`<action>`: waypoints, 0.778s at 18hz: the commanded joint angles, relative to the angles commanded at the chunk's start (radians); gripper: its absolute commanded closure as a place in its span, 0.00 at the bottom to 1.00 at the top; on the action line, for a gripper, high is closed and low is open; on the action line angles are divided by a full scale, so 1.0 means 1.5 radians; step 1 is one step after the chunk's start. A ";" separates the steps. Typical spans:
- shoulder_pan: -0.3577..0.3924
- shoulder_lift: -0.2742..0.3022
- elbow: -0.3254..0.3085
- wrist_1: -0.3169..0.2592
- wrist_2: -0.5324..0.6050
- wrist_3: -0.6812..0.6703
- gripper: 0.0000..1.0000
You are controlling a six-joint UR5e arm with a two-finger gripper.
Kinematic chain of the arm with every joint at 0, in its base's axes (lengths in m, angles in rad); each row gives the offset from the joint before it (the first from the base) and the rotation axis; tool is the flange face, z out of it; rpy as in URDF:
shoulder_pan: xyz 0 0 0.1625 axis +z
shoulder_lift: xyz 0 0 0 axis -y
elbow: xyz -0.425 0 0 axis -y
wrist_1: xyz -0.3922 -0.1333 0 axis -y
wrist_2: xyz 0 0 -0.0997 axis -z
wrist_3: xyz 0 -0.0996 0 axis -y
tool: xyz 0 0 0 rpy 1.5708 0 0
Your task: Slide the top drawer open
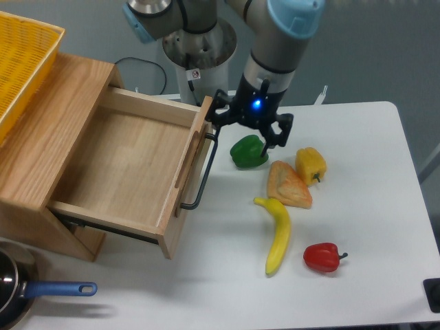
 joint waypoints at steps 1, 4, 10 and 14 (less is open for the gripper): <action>0.007 0.000 0.001 0.001 0.001 0.025 0.00; 0.032 -0.001 0.000 0.001 0.001 0.086 0.00; 0.024 -0.031 -0.004 0.056 0.126 0.218 0.00; 0.024 -0.042 -0.003 0.059 0.127 0.273 0.00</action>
